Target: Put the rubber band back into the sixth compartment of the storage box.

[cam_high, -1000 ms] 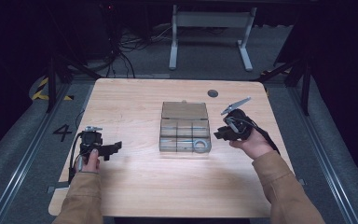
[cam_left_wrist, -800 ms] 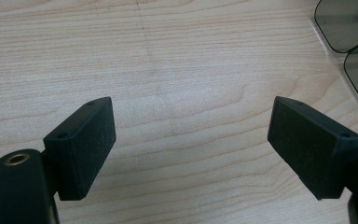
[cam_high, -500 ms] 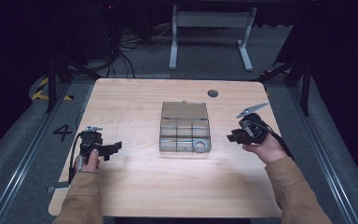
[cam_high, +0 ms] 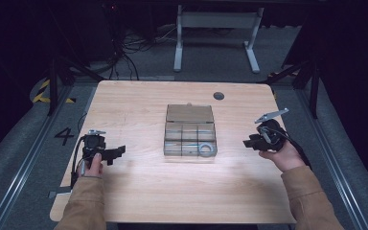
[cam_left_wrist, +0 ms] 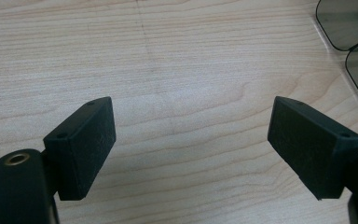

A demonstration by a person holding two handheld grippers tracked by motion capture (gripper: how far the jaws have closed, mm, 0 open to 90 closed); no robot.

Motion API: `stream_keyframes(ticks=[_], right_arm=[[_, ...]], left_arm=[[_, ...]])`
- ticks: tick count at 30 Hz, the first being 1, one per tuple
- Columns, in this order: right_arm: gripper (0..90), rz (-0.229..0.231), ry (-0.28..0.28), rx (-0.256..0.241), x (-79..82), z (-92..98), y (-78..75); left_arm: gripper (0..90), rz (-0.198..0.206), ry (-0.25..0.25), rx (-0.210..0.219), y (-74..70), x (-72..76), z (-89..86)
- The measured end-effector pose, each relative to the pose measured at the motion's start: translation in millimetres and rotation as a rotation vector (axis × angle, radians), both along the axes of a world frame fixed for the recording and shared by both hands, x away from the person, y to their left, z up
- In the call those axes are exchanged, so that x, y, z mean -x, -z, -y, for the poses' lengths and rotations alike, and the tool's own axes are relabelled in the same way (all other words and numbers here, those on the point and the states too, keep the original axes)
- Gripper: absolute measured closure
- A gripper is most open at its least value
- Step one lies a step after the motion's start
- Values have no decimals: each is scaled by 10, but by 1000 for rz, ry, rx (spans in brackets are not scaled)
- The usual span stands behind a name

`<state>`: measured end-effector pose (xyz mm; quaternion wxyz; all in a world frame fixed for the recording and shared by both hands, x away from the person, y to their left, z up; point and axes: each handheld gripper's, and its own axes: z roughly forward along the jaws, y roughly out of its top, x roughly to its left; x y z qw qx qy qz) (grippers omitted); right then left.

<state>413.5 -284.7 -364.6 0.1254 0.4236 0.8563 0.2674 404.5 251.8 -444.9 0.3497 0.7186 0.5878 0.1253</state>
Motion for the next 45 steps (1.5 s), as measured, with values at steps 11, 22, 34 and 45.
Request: stream_keyframes(ticks=[11, 22, 34, 45], right_arm=[[584, -12, 64, 3, 28, 164, 254], [566, -44, 108, -18, 33, 283, 490], [528, -52, 126, -8, 69, 306, 619], [500, -40, 103, 6, 154, 298, 745]], left_arm=[[159, -1, 0, -1, -1, 1, -1], [159, 0, -1, -3, 3, 0, 2], [159, 2, 1, -2, -3, 0, -5], [159, 1, 0, 0, -5, 1, -10]])
